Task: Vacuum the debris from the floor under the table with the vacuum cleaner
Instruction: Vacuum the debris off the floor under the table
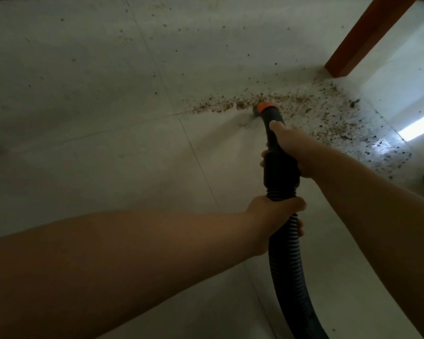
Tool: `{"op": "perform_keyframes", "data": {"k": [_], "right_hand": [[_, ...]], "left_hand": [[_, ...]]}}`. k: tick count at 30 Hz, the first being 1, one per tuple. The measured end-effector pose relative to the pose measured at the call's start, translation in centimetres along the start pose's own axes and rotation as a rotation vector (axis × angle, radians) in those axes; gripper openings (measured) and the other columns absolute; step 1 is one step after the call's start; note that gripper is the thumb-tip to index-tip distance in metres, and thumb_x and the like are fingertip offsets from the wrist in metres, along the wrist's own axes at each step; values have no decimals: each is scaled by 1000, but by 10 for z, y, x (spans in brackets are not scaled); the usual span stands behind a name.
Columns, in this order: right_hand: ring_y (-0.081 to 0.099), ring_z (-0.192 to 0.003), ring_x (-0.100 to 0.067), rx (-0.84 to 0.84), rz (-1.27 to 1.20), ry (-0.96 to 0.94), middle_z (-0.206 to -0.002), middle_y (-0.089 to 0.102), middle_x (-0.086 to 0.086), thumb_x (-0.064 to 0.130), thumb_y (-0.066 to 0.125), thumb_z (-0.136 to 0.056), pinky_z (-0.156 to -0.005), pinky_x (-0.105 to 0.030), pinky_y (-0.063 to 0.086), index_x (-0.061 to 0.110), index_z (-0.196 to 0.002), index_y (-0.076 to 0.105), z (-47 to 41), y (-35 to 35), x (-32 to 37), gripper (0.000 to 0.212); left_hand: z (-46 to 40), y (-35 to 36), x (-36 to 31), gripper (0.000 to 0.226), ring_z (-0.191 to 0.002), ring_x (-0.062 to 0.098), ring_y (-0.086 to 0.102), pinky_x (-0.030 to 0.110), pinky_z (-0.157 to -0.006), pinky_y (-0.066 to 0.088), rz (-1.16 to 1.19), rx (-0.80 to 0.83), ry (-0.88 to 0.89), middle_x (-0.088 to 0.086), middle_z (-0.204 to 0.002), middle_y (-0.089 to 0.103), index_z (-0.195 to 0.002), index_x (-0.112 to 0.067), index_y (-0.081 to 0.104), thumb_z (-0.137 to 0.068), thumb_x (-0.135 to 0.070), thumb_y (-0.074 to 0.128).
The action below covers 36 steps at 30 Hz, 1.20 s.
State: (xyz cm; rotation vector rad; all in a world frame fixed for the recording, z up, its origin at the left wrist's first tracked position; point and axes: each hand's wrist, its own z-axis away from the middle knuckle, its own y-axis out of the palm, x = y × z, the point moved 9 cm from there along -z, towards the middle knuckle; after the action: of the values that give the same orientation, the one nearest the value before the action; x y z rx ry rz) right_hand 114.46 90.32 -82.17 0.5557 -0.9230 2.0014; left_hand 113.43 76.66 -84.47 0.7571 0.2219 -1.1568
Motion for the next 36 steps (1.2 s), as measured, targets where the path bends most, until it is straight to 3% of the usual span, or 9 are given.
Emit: {"op": "perform_keyframes", "data": {"k": [5, 11, 17, 20, 22, 25, 30, 32, 36], "right_hand": [[66, -89, -36, -15, 19, -10, -101, 64, -20, 48, 41, -98, -86, -50, 56, -1, -121, 48, -13, -8, 14, 54], [62, -57, -27, 69, 28, -2, -81, 61, -17, 45, 43, -99, -50, -33, 57, 0, -123, 47, -13, 7, 22, 51], [62, -42, -22, 197, 97, -39, -71, 61, -15, 41, 44, -99, -41, -27, 53, -1, -120, 49, 7, 41, 25, 48], [64, -51, -25, 254, 144, -64, -75, 64, -16, 41, 45, -98, -47, -29, 58, -2, -118, 49, 17, 64, 27, 48], [70, -67, -32, 284, 201, -104, -88, 68, -21, 43, 44, -98, -62, -37, 62, -3, -114, 51, 19, 81, 31, 49], [70, -91, -41, 296, 264, -144, -106, 68, -25, 48, 43, -96, -85, -52, 57, 0, -109, 54, 17, 98, 37, 51], [70, -88, -39, 203, 203, -95, -104, 68, -24, 46, 44, -97, -85, -51, 57, -3, -113, 53, -2, 72, 45, 52], [69, -78, -37, 151, 144, -71, -97, 66, -23, 43, 45, -98, -77, -48, 59, -3, -117, 50, -12, 49, 48, 50], [60, -57, -26, 67, 33, -13, -80, 60, -17, 40, 43, -100, -44, -31, 56, 0, -128, 44, -32, 7, 47, 49]], "left_hand": [[-13, 3, -16, 14, -52, 18, 57, 21, -41, 50, 22, -14, 1, 8, -67, 58, -82, -7, 55, -87, -15, 65], [-13, 0, -19, 12, -52, 18, 58, 23, -46, 52, 77, -24, 34, 8, -68, 59, -83, -7, 55, -87, -14, 64], [6, -16, -4, 9, -55, 17, 59, 22, -49, 52, 124, -50, 58, 6, -68, 60, -84, -11, 57, -87, -16, 64], [16, -29, 2, 9, -55, 17, 59, 23, -49, 52, 140, -54, 72, 7, -69, 61, -84, -11, 57, -87, -16, 63], [22, -37, 4, 10, -53, 16, 60, 20, -48, 51, 154, -55, 90, 8, -70, 61, -87, -9, 57, -88, -17, 63], [26, -48, 1, 12, -50, 14, 59, 20, -48, 52, 162, -67, 108, 8, -68, 60, -88, -7, 56, -88, -18, 63], [10, -41, -18, 16, -53, 16, 60, 21, -48, 53, 130, -33, 75, 8, -69, 61, -94, -5, 57, -87, -18, 64], [-1, -30, -29, 16, -51, 16, 60, 21, -46, 52, 106, 9, 58, 8, -68, 61, -93, -5, 57, -87, -17, 65], [-22, -3, -45, 15, -51, 17, 58, 22, -44, 52, 96, 76, 2, 8, -67, 58, -91, -6, 54, -87, -16, 65]]}}
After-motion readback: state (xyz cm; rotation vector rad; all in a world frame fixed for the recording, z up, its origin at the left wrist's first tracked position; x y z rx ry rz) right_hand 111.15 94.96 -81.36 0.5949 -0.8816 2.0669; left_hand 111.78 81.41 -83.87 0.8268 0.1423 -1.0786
